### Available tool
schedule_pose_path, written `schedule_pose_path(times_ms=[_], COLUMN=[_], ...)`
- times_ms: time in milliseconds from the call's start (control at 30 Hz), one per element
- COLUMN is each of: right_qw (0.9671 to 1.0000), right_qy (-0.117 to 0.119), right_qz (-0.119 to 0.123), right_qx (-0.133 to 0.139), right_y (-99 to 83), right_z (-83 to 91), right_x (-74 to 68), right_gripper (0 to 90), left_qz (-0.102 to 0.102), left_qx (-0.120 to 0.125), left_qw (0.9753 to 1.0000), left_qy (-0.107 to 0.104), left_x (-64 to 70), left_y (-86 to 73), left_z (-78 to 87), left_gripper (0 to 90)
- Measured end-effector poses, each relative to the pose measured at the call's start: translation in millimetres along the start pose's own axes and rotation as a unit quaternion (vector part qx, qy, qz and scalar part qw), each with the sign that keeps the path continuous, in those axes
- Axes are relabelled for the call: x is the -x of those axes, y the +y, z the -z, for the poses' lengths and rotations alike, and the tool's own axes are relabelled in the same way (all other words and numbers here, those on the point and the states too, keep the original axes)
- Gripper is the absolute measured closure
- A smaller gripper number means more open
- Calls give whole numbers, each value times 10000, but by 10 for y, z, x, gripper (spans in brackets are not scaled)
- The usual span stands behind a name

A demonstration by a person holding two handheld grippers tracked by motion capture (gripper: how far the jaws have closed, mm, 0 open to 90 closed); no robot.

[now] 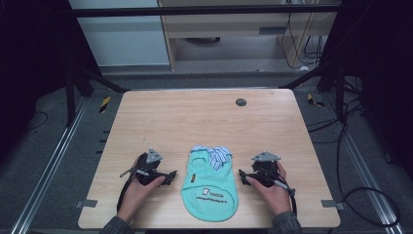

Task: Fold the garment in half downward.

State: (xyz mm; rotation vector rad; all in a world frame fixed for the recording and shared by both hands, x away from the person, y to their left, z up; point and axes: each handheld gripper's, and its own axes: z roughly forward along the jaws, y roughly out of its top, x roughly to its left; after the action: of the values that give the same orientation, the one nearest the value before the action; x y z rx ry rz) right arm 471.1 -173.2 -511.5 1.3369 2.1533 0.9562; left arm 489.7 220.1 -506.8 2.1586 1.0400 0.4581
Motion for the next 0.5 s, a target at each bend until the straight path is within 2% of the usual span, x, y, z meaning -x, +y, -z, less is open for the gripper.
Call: schedule_pose_path(times_ms=[33, 67, 100, 200, 233, 300, 333, 367, 433, 500], right_qw=[10000, 10000, 10000, 9998, 9997, 9994, 9994, 9986, 9980, 9968], right_qy=[7, 7, 83, 213, 256, 291, 291, 341, 359, 426], right_qz=[20, 20, -18, -5, 53, 184, 184, 379, 499, 612], right_qx=[31, 31, 46, 43, 14, -87, -87, -167, -175, -273], right_y=[-2, -2, 18, 86, 120, 197, 197, 303, 392, 487], right_z=[7, 7, 30, 66, 71, 76, 76, 84, 83, 55], right_x=[3, 3, 9, 13, 19, 34, 34, 47, 55, 65], right_gripper=[182, 182, 235, 333, 361, 422, 422, 477, 538, 602], left_qz=[-28, -28, -23, -45, 1, -80, -80, -154, -222, -247], left_qx=[-3, -3, 69, 87, 70, 22, 22, -21, -35, -31], left_qw=[10000, 10000, 9999, 9997, 9996, 9995, 9995, 9994, 9991, 9985], left_qy=[-30, -30, -96, -211, -261, -290, -290, -314, -353, -484], left_x=[1, 1, 8, -9, -19, -48, -48, -63, -70, -73], left_y=[8, 8, 33, 115, 153, 253, 253, 373, 510, 669], left_z=[16, 16, 48, 88, 92, 96, 96, 86, 67, 28], left_gripper=[79, 112, 132, 192, 208, 249, 257, 268, 289, 299])
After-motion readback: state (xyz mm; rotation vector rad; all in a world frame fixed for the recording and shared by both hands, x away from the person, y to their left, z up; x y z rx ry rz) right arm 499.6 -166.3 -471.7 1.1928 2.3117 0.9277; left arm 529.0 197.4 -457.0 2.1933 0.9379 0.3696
